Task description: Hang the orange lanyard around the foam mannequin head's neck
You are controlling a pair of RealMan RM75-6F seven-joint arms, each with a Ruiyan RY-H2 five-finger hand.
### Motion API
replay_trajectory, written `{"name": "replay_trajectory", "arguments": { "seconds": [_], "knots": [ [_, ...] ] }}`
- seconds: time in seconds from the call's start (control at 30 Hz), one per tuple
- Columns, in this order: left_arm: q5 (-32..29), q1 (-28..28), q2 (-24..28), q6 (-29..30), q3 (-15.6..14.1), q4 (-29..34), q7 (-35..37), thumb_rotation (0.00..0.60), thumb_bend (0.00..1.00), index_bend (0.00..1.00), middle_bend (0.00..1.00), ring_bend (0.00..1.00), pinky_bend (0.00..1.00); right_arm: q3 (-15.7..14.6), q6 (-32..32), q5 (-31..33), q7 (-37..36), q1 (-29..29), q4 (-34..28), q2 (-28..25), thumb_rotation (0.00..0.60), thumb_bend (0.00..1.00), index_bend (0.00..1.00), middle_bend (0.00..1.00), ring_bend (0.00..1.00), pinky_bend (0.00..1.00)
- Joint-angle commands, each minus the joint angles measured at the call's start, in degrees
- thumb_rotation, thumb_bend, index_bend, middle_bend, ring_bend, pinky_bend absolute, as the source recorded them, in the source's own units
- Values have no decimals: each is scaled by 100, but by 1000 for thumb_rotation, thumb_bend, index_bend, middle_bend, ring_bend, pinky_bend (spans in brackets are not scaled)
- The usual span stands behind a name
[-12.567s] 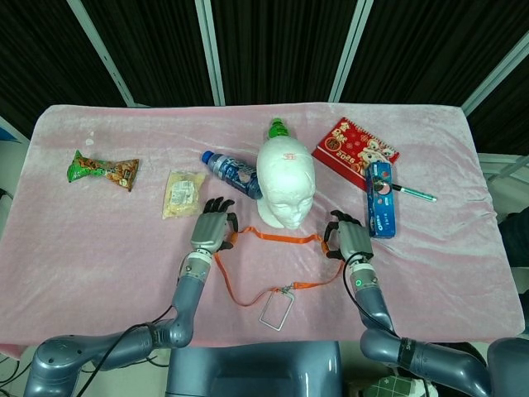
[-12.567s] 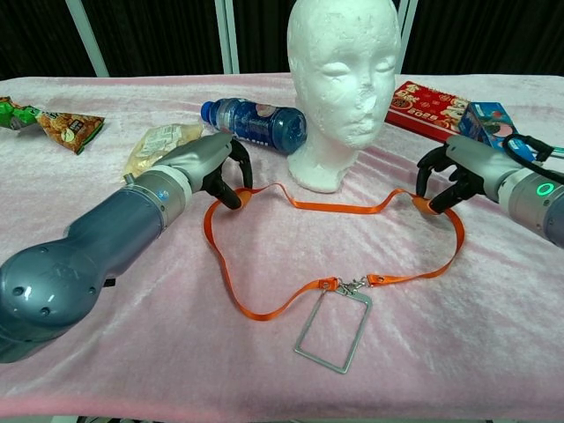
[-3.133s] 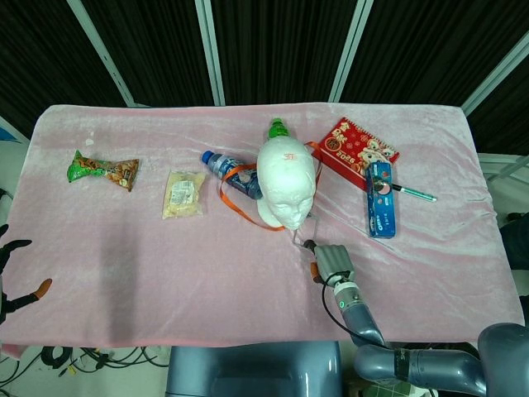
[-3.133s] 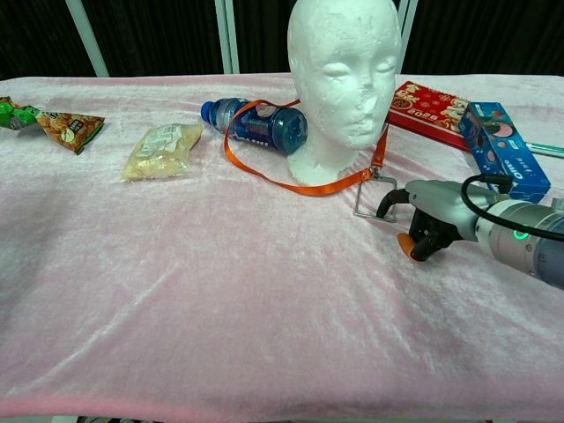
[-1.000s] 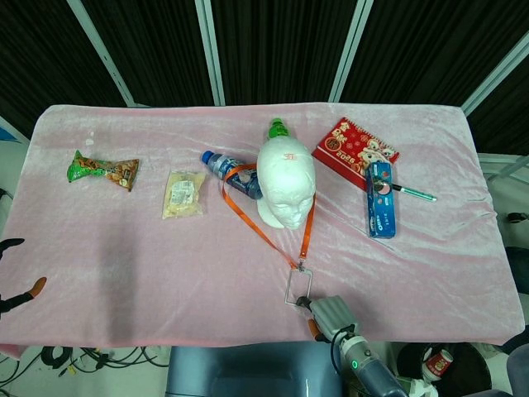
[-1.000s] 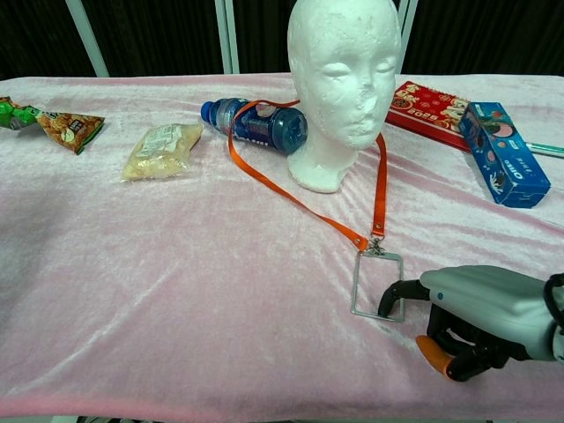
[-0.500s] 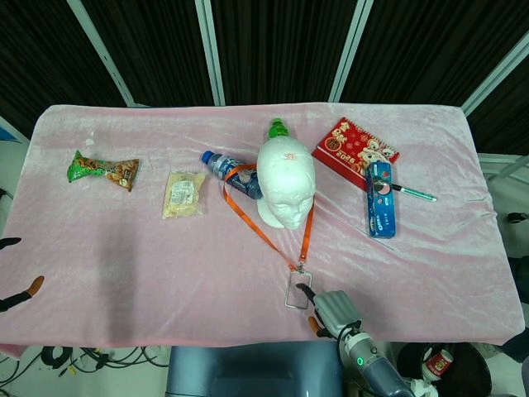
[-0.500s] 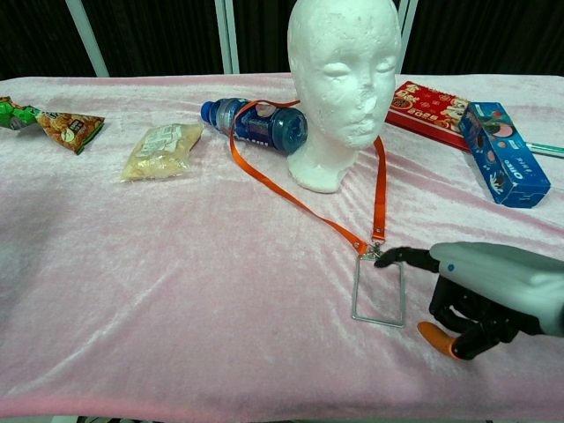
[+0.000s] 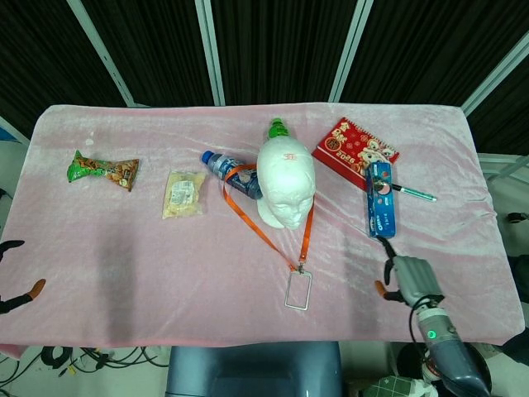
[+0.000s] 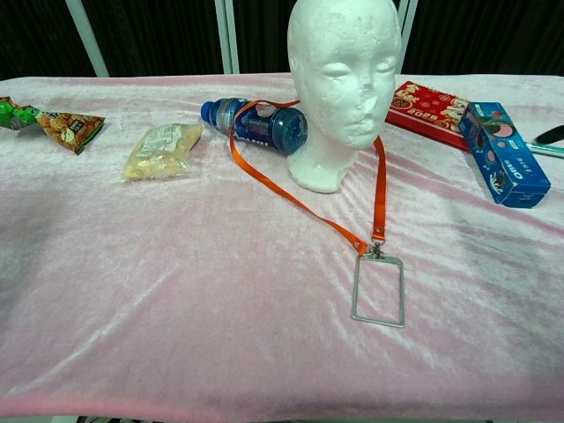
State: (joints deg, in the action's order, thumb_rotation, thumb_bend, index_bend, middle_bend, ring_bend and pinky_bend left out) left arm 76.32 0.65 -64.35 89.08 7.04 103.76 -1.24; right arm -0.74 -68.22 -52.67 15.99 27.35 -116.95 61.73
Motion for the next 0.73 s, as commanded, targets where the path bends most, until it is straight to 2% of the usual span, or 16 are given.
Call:
{"name": "replay_trajectory", "arguments": {
  "seconds": [0.03, 0.17, 0.3, 0.37, 0.57, 0.73],
  "knots": [
    [-33, 14, 39, -79, -34, 30, -60, 600, 180, 262, 41, 0, 0, -87, -286, -212, -411, -424, 192, -450, 600, 199, 60, 208, 321, 299],
    [-124, 39, 101, -203, -63, 80, -162, 600, 180, 262, 41, 0, 0, -380, -722, -1120, -715, -921, 624, -495, 600, 178, 59, 119, 226, 221],
    [-76, 62, 159, -310, -121, 106, -119, 600, 180, 261, 41, 0, 0, -625, -1671, -2367, -1069, -1533, 1400, -103, 600, 174, 60, 104, 213, 206],
    [-70, 67, 184, -361, -157, 116, -129, 600, 181, 261, 41, 0, 0, -684, -2006, -2766, -1228, -1738, 1760, 100, 600, 175, 60, 99, 208, 200],
    [-120, 69, 205, -451, -230, 169, -256, 600, 180, 262, 41, 0, 0, -724, -2777, -3529, -1632, -2160, 2667, 670, 600, 174, 59, 99, 206, 185],
    [-26, 73, 153, -443, -277, 192, -292, 600, 181, 262, 41, 0, 0, -718, -2755, -3671, -1808, -2231, 2922, 807, 600, 174, 59, 98, 197, 179]
  ]
}}
